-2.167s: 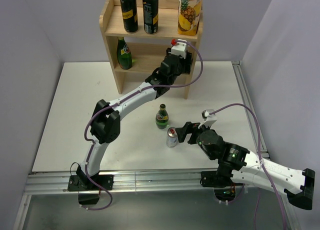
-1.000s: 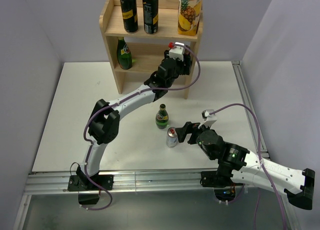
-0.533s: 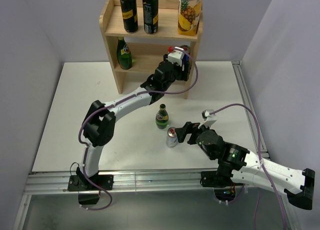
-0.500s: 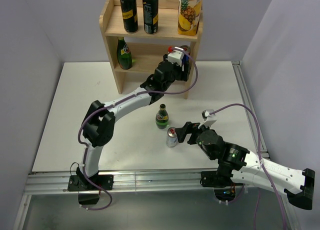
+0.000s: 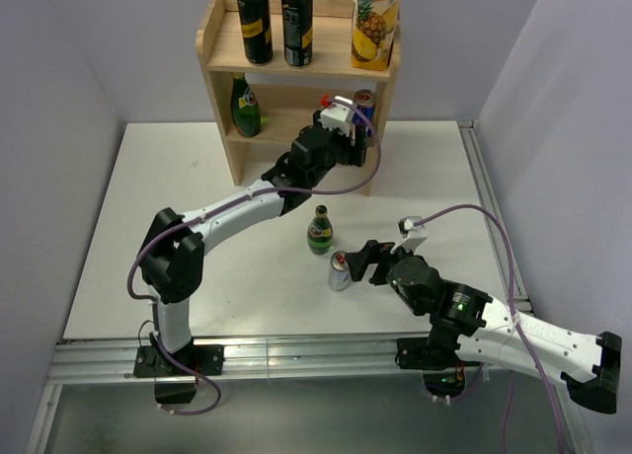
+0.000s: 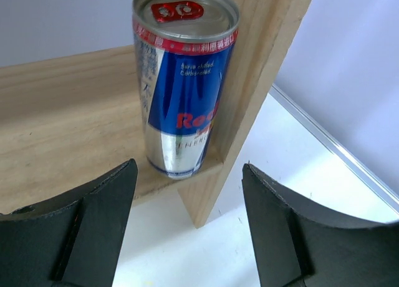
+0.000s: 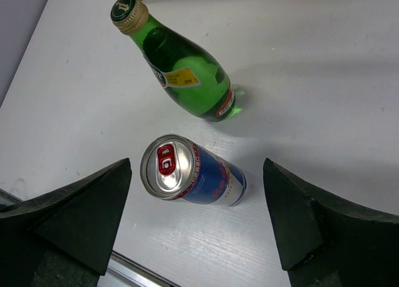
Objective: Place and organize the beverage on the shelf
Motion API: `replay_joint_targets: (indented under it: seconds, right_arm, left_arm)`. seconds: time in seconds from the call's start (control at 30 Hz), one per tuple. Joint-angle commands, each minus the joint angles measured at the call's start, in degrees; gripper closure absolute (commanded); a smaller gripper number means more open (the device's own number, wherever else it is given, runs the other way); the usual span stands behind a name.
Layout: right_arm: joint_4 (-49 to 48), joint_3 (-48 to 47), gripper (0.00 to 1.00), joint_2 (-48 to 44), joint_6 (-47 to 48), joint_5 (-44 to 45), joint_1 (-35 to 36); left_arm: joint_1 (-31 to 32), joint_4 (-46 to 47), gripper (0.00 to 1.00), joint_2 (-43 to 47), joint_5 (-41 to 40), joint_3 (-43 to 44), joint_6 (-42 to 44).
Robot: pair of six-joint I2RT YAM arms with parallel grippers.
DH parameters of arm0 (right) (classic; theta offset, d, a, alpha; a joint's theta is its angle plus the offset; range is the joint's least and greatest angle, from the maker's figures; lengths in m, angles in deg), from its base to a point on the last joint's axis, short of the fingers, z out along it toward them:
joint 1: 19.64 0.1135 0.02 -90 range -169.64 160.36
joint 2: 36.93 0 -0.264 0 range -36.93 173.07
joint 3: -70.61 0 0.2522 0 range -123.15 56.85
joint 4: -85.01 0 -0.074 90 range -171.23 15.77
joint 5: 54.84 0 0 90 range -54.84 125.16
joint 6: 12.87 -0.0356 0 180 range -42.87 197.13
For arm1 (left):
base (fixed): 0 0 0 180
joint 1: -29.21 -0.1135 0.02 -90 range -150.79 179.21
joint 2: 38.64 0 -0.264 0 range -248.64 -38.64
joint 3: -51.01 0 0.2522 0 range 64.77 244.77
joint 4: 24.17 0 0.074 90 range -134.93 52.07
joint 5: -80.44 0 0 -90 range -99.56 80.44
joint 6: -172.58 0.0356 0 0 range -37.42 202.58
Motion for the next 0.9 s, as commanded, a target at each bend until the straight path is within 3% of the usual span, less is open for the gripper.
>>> replay_joint_targets:
  seconds: [0.0,0.17,0.37,0.53,0.87]
  right_arm:
    - [-2.0,0.2,0.07,0.4,-0.8,0.6,-0.1]
    - [-0.5,-0.2,0.07,-0.7,-0.5,1.6,0.0]
    - [0.2,0.0,0.07,-1.7,-0.2,2.9,0.0]
    - [1.3,-0.8,0.07,-2.2,0.4,3.8,0.0]
    - [4.3,-6.9,0.06,-2.9,3.4,7.0,-0.1]
  left_arm:
    - [0.3,0.8,0.26,5.2,0.3,-2.6,-0.1]
    - [2.0,-4.0,0.26,15.8,-1.4,-9.7,-0.1]
    - [9.1,-9.6,0.25,31.0,-5.9,-22.4,-1.4]
    - [13.8,-11.6,0.22,41.7,0.3,-33.8,-7.2]
    - [24.7,-1.5,0.23,48.4,-7.1,-56.0,-13.1]
